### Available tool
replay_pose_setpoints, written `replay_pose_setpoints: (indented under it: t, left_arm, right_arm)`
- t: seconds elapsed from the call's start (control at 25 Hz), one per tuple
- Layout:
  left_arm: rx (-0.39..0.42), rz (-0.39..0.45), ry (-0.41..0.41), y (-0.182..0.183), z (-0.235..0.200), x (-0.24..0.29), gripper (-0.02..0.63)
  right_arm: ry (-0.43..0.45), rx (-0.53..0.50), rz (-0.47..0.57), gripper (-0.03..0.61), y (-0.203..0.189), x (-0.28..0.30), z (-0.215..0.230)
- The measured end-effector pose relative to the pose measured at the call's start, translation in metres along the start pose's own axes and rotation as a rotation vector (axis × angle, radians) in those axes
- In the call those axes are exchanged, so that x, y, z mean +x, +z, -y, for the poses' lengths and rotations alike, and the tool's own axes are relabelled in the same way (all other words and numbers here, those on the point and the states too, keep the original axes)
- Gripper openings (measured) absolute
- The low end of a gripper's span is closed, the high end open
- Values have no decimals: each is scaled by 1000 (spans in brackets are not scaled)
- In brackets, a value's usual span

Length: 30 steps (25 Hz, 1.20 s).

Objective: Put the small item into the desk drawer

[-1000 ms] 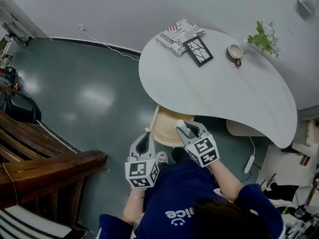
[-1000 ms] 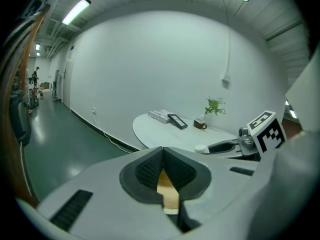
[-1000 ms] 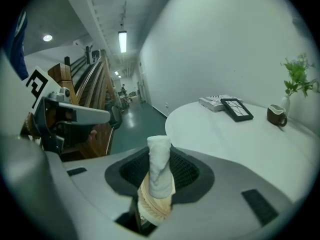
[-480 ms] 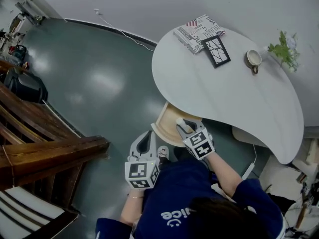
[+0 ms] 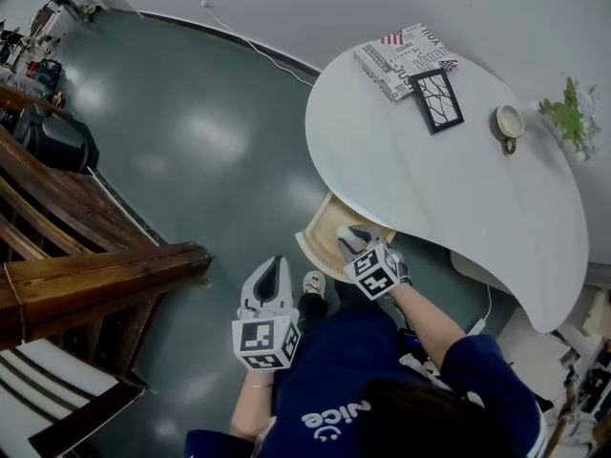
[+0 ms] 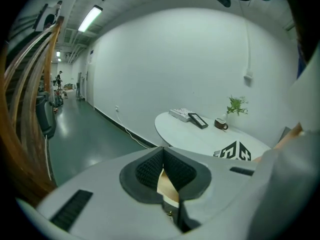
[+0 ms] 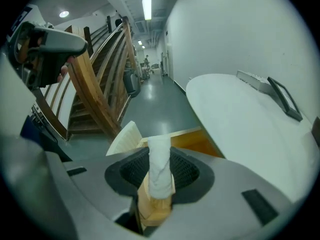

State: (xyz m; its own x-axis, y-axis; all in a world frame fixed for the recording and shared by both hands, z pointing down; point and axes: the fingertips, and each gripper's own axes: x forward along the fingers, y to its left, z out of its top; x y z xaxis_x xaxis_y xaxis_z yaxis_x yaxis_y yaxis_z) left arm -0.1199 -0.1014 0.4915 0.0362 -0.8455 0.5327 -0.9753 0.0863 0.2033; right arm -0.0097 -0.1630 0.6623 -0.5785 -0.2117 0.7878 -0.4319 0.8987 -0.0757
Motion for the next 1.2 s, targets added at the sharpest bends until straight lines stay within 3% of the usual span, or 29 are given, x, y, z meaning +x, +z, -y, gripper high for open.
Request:
replay_pose_setpoints:
  t: [0.44, 1.2]
  left_arm:
    - [-76, -19, 73, -14, -8, -3, 5]
    - [-162, -149, 230, -71, -33, -21, 5]
  right_arm:
    - [73, -96, -137, 132, -34, 50, -3]
    - [127, -192, -300, 132, -82, 115, 9]
